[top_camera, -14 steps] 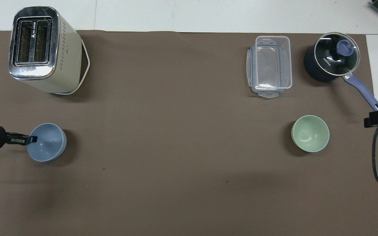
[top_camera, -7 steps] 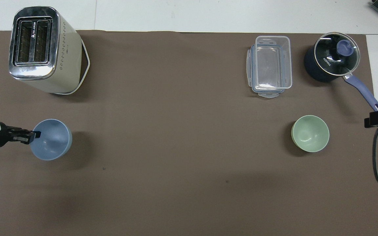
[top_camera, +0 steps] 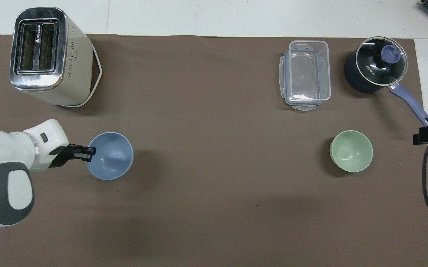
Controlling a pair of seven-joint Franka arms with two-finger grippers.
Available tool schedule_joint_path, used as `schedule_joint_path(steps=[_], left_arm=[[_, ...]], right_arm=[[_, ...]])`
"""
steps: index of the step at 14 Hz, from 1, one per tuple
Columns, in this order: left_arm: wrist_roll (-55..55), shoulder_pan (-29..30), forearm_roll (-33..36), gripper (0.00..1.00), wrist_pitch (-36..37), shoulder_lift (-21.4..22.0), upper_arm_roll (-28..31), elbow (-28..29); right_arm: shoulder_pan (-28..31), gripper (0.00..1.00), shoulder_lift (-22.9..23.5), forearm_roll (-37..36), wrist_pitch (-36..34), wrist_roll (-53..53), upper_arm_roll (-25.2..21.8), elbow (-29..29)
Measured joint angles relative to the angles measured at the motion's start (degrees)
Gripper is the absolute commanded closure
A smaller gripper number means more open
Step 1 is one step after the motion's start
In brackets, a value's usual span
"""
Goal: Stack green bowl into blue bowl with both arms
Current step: 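Slide the blue bowl with the left gripper toward the table center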
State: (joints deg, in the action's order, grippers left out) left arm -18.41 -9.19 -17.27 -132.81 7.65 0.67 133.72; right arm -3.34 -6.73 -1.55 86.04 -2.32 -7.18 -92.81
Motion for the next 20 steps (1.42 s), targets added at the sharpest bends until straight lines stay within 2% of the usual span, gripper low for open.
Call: schedule_joint_path(steps=[4, 10, 13, 19, 20], left_arm=[[17.65, -11.59, 4.78, 1.0, -6.56, -2.41, -0.27, 0.28], [29.53, -22.51, 4.89, 1.0, -13.14, -9.4, -0.26, -1.6], [32.21, -25.97, 4.91, 1.0, -13.95, -12.59, -0.26, -4.11], [32.56, -27.94, 4.92, 1.0, -15.25, -14.45, -0.17, -4.67], [32.56, -27.98, 4.92, 0.96, -15.44, -14.79, -0.17, -4.66]], right_arm=[[0.03, 0.0, -0.02, 0.0, 0.0, 0.0, -0.01, -0.03], [0.04, 0.0, -0.05, 0.0, 0.0, 0.0, -0.02, -0.05], [0.04, 0.0, -0.05, 0.0, 0.0, 0.01, -0.02, -0.06], [0.05, 0.0, -0.05, 0.0, 0.0, 0.01, -0.05, -0.06], [0.06, 0.0, -0.05, 0.0, 0.0, 0.01, -0.06, -0.06]])
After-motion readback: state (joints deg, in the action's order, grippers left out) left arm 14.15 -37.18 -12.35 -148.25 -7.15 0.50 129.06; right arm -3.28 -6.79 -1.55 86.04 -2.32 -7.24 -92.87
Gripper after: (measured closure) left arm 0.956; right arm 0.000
